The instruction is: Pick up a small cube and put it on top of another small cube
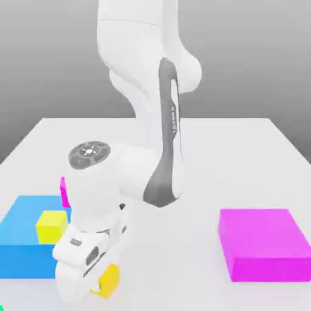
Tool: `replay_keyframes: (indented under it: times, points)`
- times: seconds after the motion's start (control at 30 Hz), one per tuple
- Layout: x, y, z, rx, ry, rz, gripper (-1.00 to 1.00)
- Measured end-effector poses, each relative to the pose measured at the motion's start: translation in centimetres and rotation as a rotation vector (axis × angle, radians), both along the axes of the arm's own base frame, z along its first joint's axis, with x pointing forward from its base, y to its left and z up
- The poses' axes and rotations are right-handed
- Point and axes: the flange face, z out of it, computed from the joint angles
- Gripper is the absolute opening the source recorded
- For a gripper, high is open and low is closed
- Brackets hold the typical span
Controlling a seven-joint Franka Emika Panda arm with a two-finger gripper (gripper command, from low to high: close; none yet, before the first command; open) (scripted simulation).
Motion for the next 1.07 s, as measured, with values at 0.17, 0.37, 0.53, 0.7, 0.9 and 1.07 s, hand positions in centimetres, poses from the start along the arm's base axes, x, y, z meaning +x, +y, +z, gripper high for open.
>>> replay_keyframes:
  times: [0.17,0.37,0.53,0.7,0.9,1.07]
  points:
    - [1.0,-1.4,4.4,0.002,0.001,-0.054,-1.0]
    - [5.2,-8.2,6.1,0.003,0.004,-0.28,-1.0]
    - [7.9,-14.4,7.7,0.003,0.003,-0.465,-1.0]
    - [9.4,-19.0,6.7,0.002,-0.001,-0.593,-1.0]
    - [9.5,-19.2,3.7,0.002,0.0,-0.6,1.0]
    - [9.5,-19.3,6.1,0.0,-0.002,-0.601,1.0]
